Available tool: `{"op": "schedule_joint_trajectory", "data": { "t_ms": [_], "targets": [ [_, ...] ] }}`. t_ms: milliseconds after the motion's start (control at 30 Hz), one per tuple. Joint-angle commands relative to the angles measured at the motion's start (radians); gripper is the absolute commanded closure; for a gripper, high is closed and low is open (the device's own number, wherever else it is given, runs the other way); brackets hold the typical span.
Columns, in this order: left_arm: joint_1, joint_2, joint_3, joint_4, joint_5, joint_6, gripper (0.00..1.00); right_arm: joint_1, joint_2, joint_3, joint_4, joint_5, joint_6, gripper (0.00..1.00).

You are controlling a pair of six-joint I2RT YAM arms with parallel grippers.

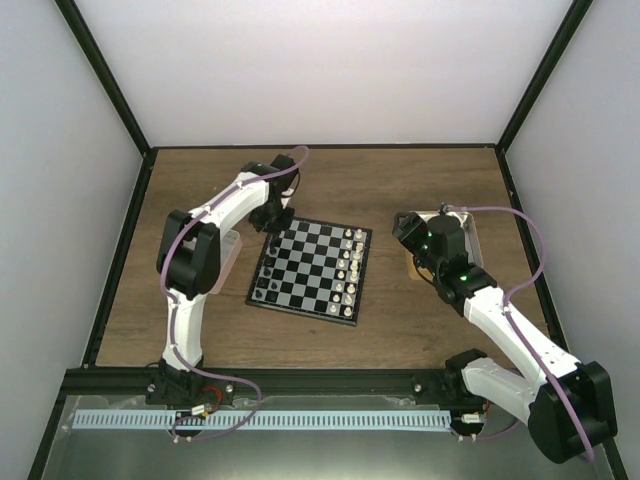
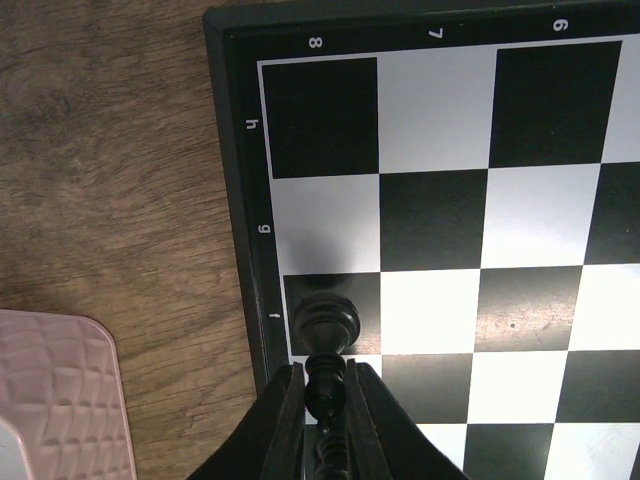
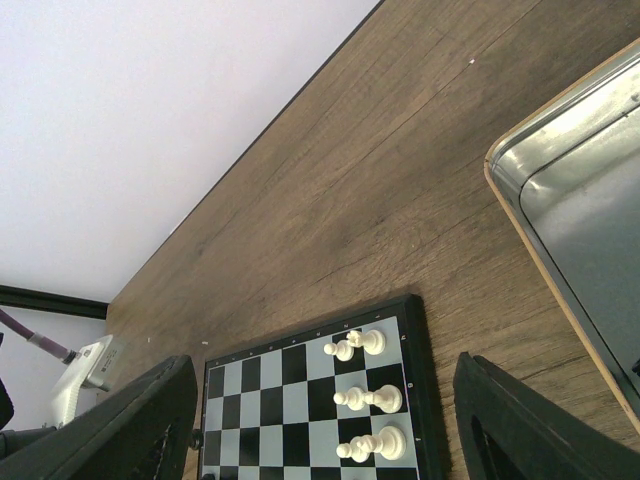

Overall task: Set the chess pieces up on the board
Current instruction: Place the chess piece on the chessboard.

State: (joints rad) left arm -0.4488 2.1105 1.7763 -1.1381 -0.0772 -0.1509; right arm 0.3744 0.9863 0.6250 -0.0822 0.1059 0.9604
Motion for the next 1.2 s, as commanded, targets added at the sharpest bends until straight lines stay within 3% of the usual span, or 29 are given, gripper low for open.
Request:
{"op": "schedule_joint_trajectory", "data": {
  "t_ms": [0, 267, 700, 1167],
  "targets": [
    [0.005, 0.02, -0.008, -0.002, 0.005, 0.016, 0.84, -0.009, -0.003, -0.002, -0.002, 0.028, -0.007, 0.28],
    [0.004, 0.032, -0.007, 0.006, 0.02, 0.019, 0.79, -0.009, -0.005, -0.001, -0.003, 0.028, -0.008, 0.28],
    [0.004, 0.027, -0.013, 0.009, 0.03, 0.022, 0.81, -0.009, -0.006, -0.004, -0.005, 0.029, -0.009, 0.28],
    [0.004, -0.097, -0.002, 0.102, 0.057, 0.005, 0.56, -0.022, -0.006, 0.028, -0.052, 0.048, -0.069, 0.28]
  ]
}}
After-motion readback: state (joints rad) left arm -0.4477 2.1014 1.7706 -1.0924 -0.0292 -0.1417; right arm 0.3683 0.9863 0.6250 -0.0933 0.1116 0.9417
